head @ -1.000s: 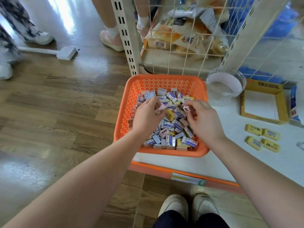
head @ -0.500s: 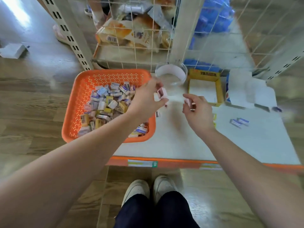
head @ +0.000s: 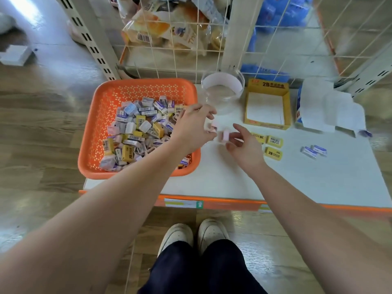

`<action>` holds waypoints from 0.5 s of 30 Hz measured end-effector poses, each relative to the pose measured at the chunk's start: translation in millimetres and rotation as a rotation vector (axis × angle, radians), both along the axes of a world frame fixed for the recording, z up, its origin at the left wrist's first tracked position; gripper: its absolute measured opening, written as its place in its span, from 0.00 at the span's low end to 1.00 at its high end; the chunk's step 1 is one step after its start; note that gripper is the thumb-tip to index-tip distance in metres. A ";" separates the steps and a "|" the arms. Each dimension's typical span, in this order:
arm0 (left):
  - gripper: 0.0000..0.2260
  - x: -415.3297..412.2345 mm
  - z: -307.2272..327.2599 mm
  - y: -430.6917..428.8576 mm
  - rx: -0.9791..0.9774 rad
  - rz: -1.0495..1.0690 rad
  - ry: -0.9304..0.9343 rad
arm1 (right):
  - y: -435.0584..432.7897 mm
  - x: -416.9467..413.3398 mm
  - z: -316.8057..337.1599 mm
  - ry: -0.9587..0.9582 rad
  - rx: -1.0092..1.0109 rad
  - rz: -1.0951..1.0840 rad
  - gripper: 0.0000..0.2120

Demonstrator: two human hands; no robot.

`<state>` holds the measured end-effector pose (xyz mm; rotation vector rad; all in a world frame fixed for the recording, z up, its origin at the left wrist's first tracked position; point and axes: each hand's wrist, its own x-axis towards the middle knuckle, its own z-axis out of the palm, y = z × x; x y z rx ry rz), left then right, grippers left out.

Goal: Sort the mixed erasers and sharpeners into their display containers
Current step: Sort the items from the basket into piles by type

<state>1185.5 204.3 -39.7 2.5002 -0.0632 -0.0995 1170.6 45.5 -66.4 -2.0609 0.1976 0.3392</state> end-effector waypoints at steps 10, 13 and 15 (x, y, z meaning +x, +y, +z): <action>0.15 -77.0 24.2 70.3 -0.111 0.400 -0.146 | 24.6 -16.2 36.0 -0.352 -0.006 0.131 0.17; 0.14 -93.9 19.4 112.1 0.058 0.458 -0.021 | 51.0 -14.6 39.6 -0.417 0.016 0.172 0.16; 0.15 -101.2 13.5 128.4 0.157 0.472 0.050 | 68.4 -15.8 40.8 -0.432 -0.002 0.268 0.17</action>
